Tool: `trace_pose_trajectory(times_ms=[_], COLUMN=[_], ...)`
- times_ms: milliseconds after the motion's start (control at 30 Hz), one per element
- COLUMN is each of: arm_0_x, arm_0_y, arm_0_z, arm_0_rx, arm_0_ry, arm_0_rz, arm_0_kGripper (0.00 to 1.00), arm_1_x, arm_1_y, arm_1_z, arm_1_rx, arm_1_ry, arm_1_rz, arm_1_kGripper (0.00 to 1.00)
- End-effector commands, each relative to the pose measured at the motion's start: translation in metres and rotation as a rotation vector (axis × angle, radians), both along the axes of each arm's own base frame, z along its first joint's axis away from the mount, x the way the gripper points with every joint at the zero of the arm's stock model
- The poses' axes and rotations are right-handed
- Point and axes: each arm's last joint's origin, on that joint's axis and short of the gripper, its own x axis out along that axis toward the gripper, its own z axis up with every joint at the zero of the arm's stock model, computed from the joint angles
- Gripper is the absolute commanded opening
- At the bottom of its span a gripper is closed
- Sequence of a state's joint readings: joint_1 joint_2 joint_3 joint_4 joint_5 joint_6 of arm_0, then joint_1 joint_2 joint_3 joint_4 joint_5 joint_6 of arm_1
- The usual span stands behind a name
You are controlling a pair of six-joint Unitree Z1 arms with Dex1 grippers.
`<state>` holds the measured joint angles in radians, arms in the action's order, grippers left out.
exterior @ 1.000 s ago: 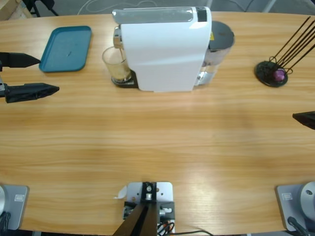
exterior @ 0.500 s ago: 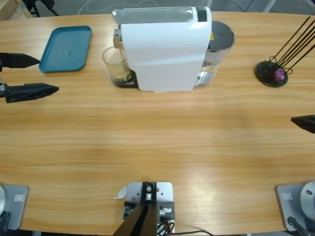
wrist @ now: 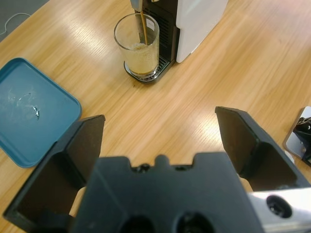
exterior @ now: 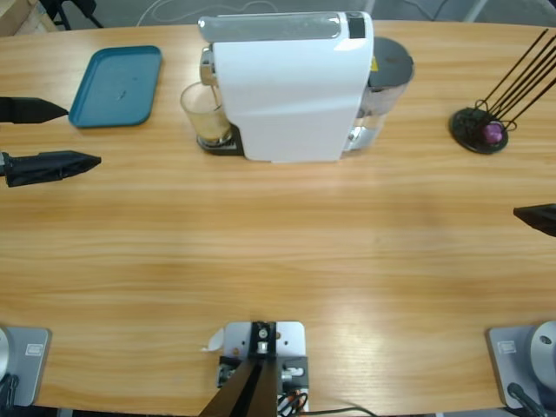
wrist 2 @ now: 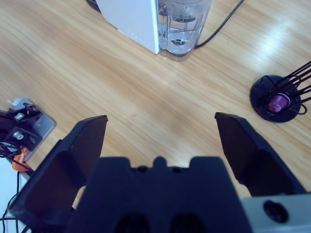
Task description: Pour coffee
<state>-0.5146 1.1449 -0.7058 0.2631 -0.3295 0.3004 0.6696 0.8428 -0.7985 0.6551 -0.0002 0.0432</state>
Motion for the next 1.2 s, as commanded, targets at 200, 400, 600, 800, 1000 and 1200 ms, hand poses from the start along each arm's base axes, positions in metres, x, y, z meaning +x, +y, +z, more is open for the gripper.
trace_pose_trajectory(times_ms=[200, 400, 600, 800, 1000, 1200], arm_0_x=[-0.0039, -0.0041, -0.0043, -0.0038, -0.0053, -0.0065], arm_0_y=[0.0048, 0.0050, 0.0050, 0.0048, 0.0056, 0.0062], arm_0_z=[-0.0096, -0.0095, -0.0114, -0.0115, -0.0118, -0.0113], arm_0_rx=[0.017, 0.016, 0.018, 0.015, 0.014, 0.012], arm_0_ry=[0.008, 0.006, 0.011, 0.006, 0.004, 0.000], arm_0_rz=[0.021, 0.020, 0.021, 0.021, 0.021, 0.021], arm_0_kGripper=[1.000, 1.000, 1.000, 1.000, 1.000, 1.000], arm_1_x=[-0.0009, -0.0049, -0.0038, -0.0026, -0.0014, -0.0009], arm_1_y=[0.0013, -0.0018, -0.0009, 0.0000, 0.0010, 0.0015], arm_1_z=[-0.0044, -0.0035, -0.0040, -0.0040, -0.0040, -0.0042], arm_1_rx=[-0.008, 0.004, 0.000, -0.003, -0.006, -0.007], arm_1_ry=[0.010, -0.005, -0.002, 0.001, 0.006, 0.009], arm_1_rz=[0.030, 0.034, 0.035, 0.034, 0.033, 0.034], arm_1_kGripper=[1.000, 1.000, 1.000, 1.000, 1.000, 1.000])
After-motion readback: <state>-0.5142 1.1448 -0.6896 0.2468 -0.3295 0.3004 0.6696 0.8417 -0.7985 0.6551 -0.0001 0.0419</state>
